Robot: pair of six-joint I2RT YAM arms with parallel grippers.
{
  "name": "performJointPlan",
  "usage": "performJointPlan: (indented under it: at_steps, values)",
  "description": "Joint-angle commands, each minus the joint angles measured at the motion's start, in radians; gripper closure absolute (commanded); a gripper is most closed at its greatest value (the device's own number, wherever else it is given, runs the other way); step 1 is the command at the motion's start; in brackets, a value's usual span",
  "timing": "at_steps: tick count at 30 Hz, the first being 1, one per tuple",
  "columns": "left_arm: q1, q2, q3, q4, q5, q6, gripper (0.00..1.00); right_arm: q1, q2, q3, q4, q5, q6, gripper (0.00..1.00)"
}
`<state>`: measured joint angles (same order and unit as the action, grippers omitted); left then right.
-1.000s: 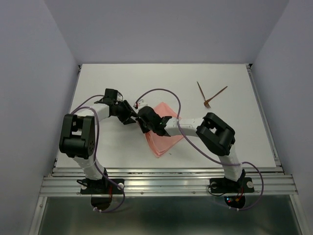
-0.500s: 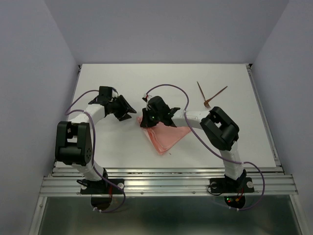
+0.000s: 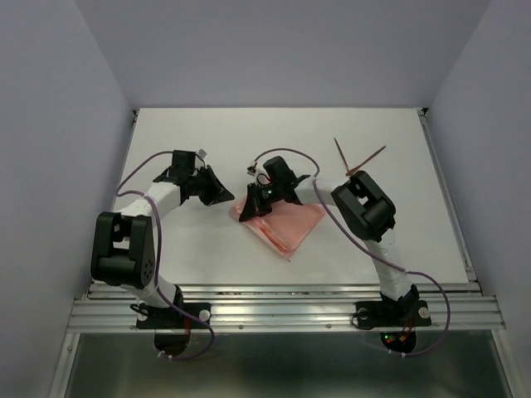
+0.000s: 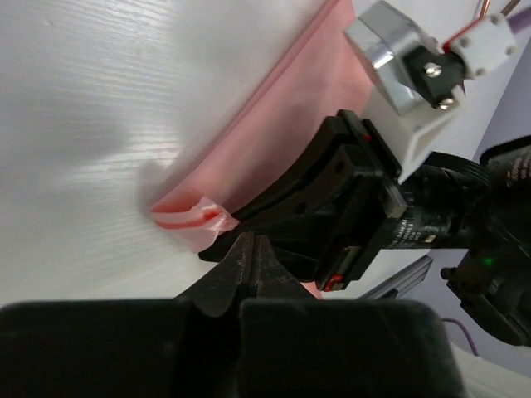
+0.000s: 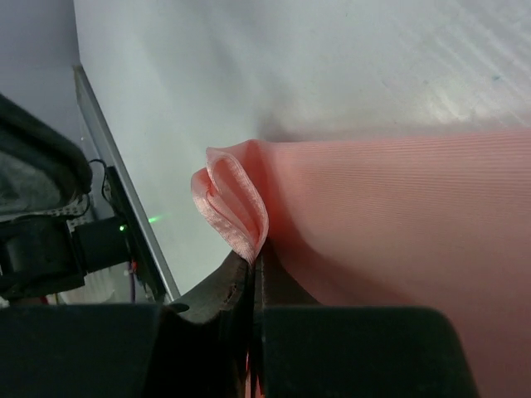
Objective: Fold the napkin into a case and place the utensils inside
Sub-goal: Fold the lower triangle-folded napkin at the center of the board.
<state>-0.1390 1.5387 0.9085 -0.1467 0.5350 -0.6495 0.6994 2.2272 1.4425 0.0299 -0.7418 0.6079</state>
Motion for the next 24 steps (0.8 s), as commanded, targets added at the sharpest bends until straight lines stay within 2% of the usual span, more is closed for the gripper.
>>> performJointPlan:
  at_steps: [1,14,19,24]
  values:
    - [-0.033,0.012,0.026,0.019,0.042,0.051,1.0,-0.009,0.023,0.056,0.019,-0.195,0.023,0.99]
    - [-0.051,0.035,0.07,-0.083,-0.02,0.125,1.0,-0.051,0.104,0.075,0.016,-0.275,0.076,0.99]
    - [-0.053,0.0,0.044,-0.085,-0.035,0.155,1.0,-0.06,0.115,0.087,0.013,-0.275,0.09,0.99]
    - [-0.066,0.041,0.046,-0.077,-0.01,0.177,1.0,-0.06,0.123,0.09,0.015,-0.271,0.101,0.99]
